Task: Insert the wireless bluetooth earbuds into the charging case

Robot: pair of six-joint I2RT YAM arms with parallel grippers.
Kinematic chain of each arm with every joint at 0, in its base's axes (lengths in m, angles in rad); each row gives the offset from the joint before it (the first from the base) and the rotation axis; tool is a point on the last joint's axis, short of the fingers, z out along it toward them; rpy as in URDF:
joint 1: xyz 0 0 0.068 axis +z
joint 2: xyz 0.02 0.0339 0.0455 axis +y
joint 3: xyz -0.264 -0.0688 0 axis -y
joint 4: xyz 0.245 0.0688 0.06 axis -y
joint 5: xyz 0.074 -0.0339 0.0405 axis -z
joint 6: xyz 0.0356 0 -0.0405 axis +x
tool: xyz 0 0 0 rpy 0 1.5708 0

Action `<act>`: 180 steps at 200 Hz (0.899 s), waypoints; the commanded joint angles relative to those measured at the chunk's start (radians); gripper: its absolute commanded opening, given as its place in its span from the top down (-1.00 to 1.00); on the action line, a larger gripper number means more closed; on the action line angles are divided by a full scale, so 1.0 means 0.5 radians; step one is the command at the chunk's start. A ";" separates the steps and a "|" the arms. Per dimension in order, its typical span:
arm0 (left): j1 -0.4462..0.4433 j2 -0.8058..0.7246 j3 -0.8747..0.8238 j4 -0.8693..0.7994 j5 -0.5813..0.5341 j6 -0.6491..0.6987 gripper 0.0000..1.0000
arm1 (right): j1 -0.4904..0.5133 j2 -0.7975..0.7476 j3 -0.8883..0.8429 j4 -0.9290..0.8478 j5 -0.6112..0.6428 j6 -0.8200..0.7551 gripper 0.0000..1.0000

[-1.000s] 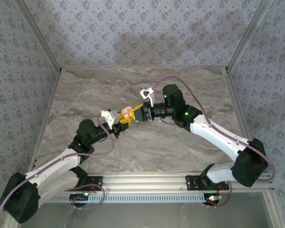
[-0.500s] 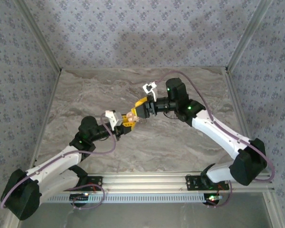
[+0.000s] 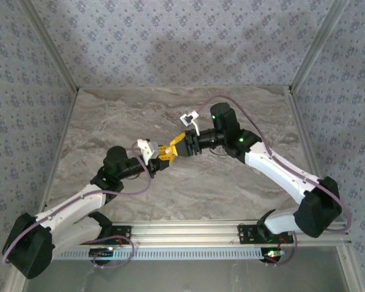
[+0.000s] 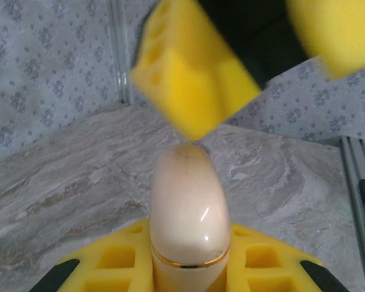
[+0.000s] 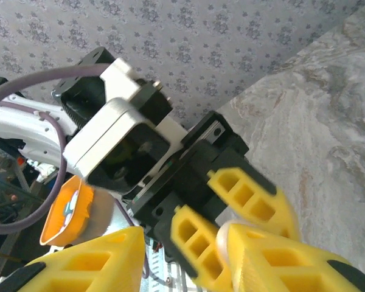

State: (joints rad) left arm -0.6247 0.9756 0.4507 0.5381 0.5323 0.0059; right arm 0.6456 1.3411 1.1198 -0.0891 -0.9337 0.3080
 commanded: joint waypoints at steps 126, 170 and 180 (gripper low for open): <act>-0.061 1.531 1.368 -1.819 0.107 -0.569 0.78 | -0.571 -0.193 -0.436 -0.386 0.960 0.360 -0.06; -0.076 1.757 1.535 -2.149 0.081 -0.495 0.75 | -0.600 -0.178 -0.438 -0.417 0.917 0.311 -0.04; -0.078 1.795 1.566 -2.210 0.018 -0.479 0.74 | -0.610 -0.186 -0.446 -0.423 0.916 0.306 -0.04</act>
State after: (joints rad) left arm -0.6571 1.8431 1.1759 -0.4095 0.5598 -0.2661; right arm 0.3531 1.2507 0.9054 -0.2676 -0.4706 0.4786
